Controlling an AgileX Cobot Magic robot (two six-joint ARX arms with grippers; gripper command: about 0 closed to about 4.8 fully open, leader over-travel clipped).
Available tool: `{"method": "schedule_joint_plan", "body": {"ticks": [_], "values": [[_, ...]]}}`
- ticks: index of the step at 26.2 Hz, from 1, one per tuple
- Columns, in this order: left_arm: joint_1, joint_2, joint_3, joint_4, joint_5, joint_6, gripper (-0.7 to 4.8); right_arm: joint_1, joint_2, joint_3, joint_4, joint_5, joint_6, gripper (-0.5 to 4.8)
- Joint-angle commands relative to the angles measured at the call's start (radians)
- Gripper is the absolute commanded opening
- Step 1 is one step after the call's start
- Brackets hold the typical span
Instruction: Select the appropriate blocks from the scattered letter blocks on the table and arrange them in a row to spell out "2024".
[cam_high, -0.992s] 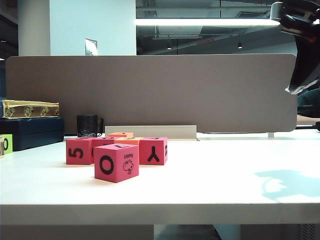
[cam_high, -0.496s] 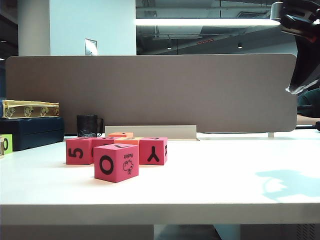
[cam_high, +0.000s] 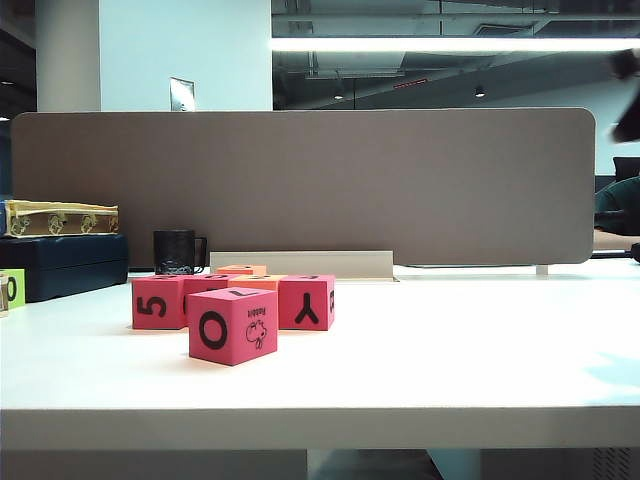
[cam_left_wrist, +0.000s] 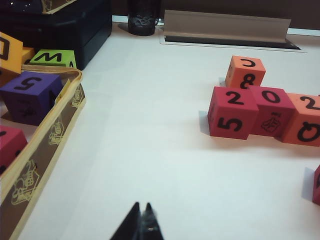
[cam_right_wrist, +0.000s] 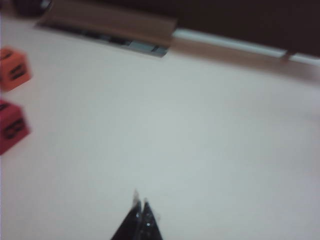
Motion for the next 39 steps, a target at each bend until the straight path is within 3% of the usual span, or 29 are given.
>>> {"method": "schedule_joint_plan", "body": {"ticks": [1, 7, 23, 39], "values": [[0.0, 0.0, 0.002, -0.006, 0.001, 0.001, -0.06, -0.079, -0.151, -0.159, 0.192, 0.059, 0.031, -0.01], [0.0, 0.0, 0.002, -0.006, 0.001, 0.001, -0.06, -0.187, -0.412, -0.291, 0.084, 0.069, 0.054, -0.01], [0.0, 0.0, 0.002, -0.006, 0.0, 0.002, -0.06, -0.247, -0.719, -0.349, -0.313, 0.068, 0.078, -0.01], [0.0, 0.0, 0.002, -0.006, 0.001, 0.002, -0.06, -0.243, -0.718, -0.349, -0.311, 0.039, 0.103, -0.01]]}}
